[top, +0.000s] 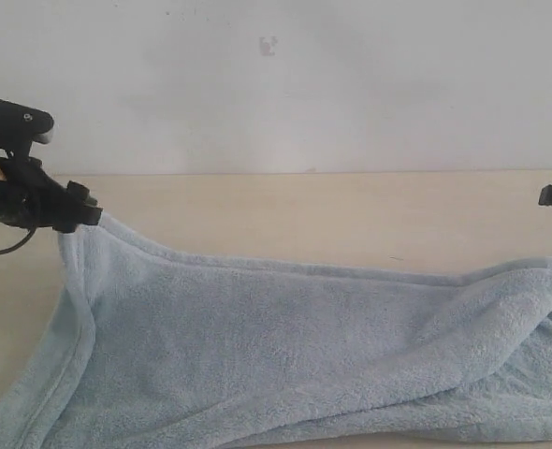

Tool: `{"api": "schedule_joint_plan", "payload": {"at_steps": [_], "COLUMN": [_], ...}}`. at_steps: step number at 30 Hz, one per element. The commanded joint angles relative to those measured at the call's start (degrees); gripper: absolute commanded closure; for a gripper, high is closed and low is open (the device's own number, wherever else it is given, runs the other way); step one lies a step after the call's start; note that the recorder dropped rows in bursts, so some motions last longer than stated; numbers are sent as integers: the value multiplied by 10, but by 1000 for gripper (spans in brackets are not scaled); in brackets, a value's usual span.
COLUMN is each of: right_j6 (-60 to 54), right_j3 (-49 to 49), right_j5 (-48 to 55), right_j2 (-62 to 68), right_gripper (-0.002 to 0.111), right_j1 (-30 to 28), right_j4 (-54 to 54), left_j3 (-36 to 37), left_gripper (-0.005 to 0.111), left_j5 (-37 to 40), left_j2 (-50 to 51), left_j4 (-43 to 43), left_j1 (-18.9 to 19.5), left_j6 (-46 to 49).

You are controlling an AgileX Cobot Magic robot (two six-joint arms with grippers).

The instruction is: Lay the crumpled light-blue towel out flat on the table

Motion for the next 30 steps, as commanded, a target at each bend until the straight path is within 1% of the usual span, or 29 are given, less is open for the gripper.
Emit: {"api": "schedule_joint_plan", "payload": {"at_steps": [1, 3, 4, 6, 7, 8, 9, 10, 11, 13, 14, 15, 18, 19, 20, 21, 22, 24, 28, 30], "right_j6": [5, 5, 1, -29, -37, -48, -59, -63, -64, -70, -71, -66, -48, -36, -21, -16, -13, -13, -13, -13], "right_j3": [-32, -50, -59, -63, -62, -62, -62, -62, -56, -28, -9, 14, 90, 113, 139, 161, 178, 199, 203, 203], "right_j5": [68, 106, 133, 194, 214, 244, 274, 295, 314, 321, 318, 310, 270, 252, 228, 213, 211, 224, 257, 261], "right_j2": [-57, -102, -125, -172, -181, -188, -192, -194, -194, -194, -194, -194, -199, -203, -208, -213, -217, -218, -218, -218], "right_gripper": [66, 66, 66, 67, 67, 67, 68, 71, 77, 96, 107, 108, 108, 108, 108, 108, 108, 108, 108, 108], "right_j1": [1, 1, 1, 5, 7, 11, 18, 24, 32, 46, 53, 58, 57, 57, 57, 57, 57, 57, 57, 57], "right_j4": [26, 52, 51, 51, 51, 50, 49, 46, 43, 37, 26, 12, -5, -10, -17, -21, -21, -21, -21, -21], "left_j3": [-21, -26, -28, -29, -29, -29, -29, -25, -18, 9, 28, 45, 104, 122, 136, 144, 151, 155, 155, 155], "left_gripper": [35, 35, 35, 36, 41, 49, 57, 69, 81, 103, 102, 102, 102, 102, 102, 103, 103, 103, 103, 103], "left_j5": [6, 6, 25, 102, 143, 190, 218, 274, 305, 356, 367, 372, 373, 376, 384, 393, 395, 377, 313, 306], "left_j2": [-57, -112, -145, -194, -205, -213, -216, -218, -219, -219, -219, -219, -219, -219, -219, -219, -219, -219, -212, -201], "left_j4": [-2, -2, -2, -5, -9, -20, -31, -44, -61, -97, -130, -166, -321, -379, -418, -435, -440, -426, -399, -394], "left_j1": [1, 1, 1, 0, 0, 0, 0, 0, 0, 0, -3, -8, -43, -59, -77, -93, -107, -121, -123, -123], "left_j6": [-39, -42, -57, -88, -101, -106, -106, -106, -106, -96, -62, -29, 142, 222, 302, 371, 408, 411, 361, 339]}}
